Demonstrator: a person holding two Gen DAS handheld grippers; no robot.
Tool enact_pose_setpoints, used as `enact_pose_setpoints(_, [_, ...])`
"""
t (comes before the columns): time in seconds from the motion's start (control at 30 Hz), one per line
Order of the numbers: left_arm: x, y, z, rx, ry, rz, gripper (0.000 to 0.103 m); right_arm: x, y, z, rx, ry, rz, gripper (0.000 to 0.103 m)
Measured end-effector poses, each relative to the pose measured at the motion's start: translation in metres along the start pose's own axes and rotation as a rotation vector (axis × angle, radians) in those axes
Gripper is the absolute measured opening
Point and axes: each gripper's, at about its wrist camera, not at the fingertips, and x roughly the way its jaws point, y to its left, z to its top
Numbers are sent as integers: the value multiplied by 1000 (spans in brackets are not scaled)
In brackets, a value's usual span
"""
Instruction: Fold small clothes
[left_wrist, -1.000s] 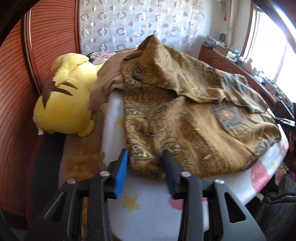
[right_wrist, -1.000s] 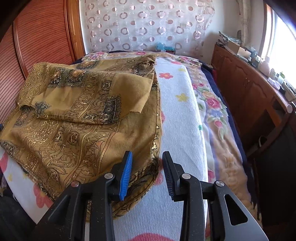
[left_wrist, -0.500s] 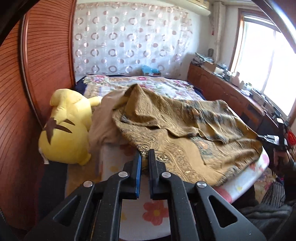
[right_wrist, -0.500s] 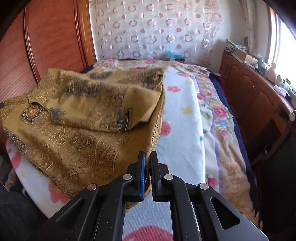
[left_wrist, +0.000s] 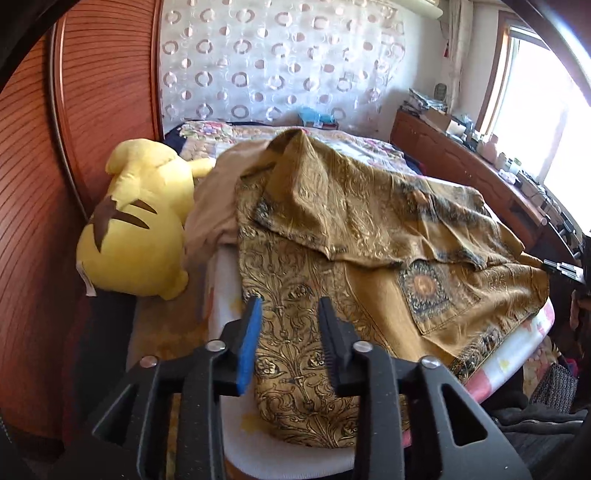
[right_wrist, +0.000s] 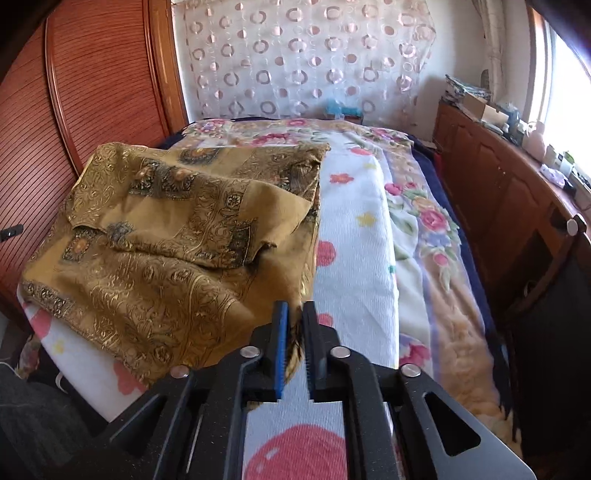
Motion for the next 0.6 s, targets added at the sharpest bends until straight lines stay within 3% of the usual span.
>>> enact_pose_setpoints(0.03, [3, -1, 0, 2, 1, -3, 37, 0, 0, 3, 2, -6, -1, 14])
enact_pose_setpoints(0.1, [8, -5, 0, 8, 5, -2, 38, 1, 3, 11, 4, -13, -14, 32])
enact_pose_setpoints(0.17, [15, -10, 4, 22, 1, 8, 38, 4, 7, 18, 2, -26, -11, 37])
enact_pose_setpoints(0.37, [45, -17, 25, 18, 3, -1, 39, 33, 15, 26, 11, -13, 40, 41])
enact_pose_setpoints(0.6, [75, -5, 52, -1, 6, 56, 39, 76, 11, 44, 56, -2, 9, 41])
